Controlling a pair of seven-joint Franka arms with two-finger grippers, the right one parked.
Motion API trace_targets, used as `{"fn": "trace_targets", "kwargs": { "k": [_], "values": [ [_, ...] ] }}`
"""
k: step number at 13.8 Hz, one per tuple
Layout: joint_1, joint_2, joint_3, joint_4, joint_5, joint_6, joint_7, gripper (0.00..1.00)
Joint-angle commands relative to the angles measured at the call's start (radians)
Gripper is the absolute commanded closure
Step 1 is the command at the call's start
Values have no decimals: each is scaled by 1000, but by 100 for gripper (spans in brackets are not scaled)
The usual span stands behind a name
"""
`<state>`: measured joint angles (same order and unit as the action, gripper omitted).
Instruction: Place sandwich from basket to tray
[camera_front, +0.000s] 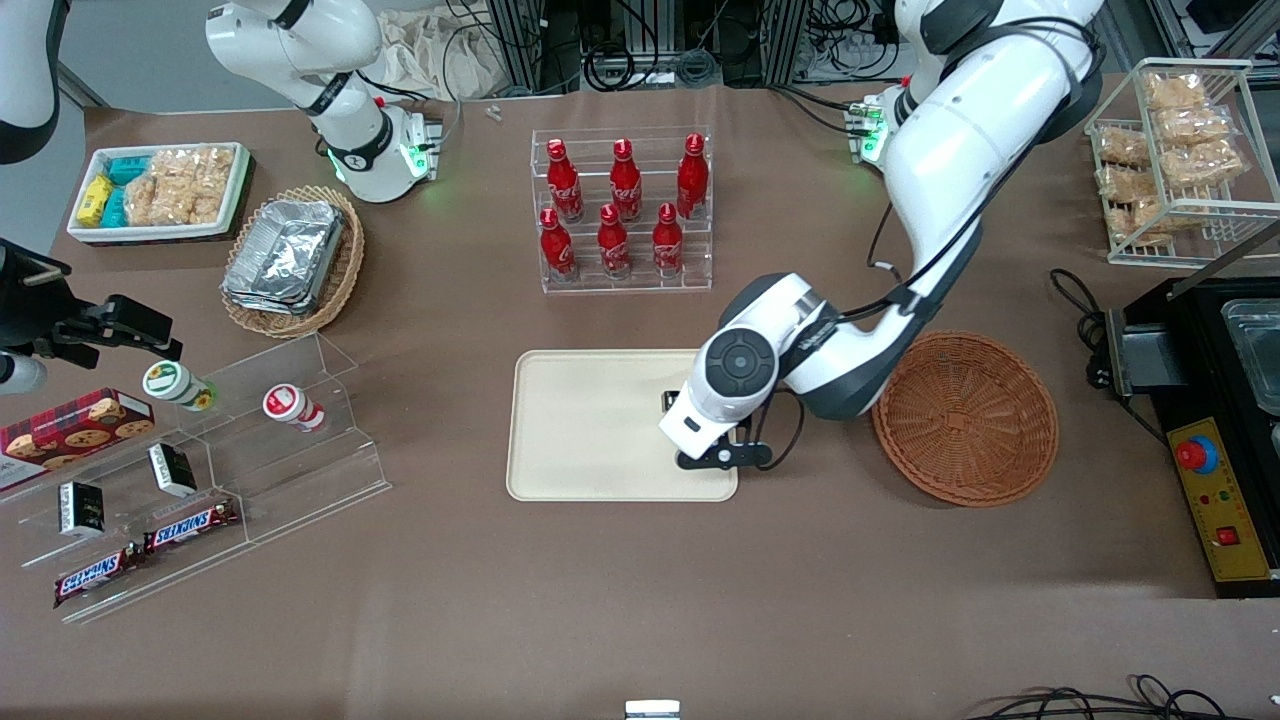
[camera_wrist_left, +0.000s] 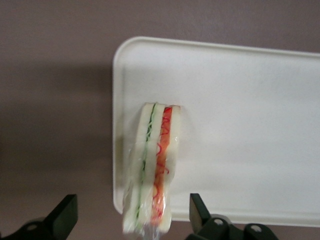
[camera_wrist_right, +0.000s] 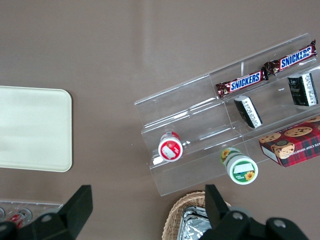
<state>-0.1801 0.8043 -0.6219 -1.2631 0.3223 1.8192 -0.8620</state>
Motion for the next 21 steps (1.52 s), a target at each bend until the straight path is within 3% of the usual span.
{"fn": "trace_targets", "kwargs": {
  "k": [1, 3, 8, 11, 14, 15, 17, 21],
  "values": [
    [-9, -74, 46, 114, -45, -176, 0, 0],
    [-7, -172, 95, 114, -92, -230, 68, 0],
    [-12, -429, 425, -36, -302, -327, 487, 0],
    [-10, -601, 595, -221, -341, -310, 774, 0],
    [-5, -678, 672, -329, -336, -256, 902, 0],
    [20, -671, 666, -329, -328, -255, 903, 0],
    [147, -663, 502, -325, -309, -247, 900, 0],
    [172, -659, 485, -311, -290, -257, 908, 0]
  ]
}}
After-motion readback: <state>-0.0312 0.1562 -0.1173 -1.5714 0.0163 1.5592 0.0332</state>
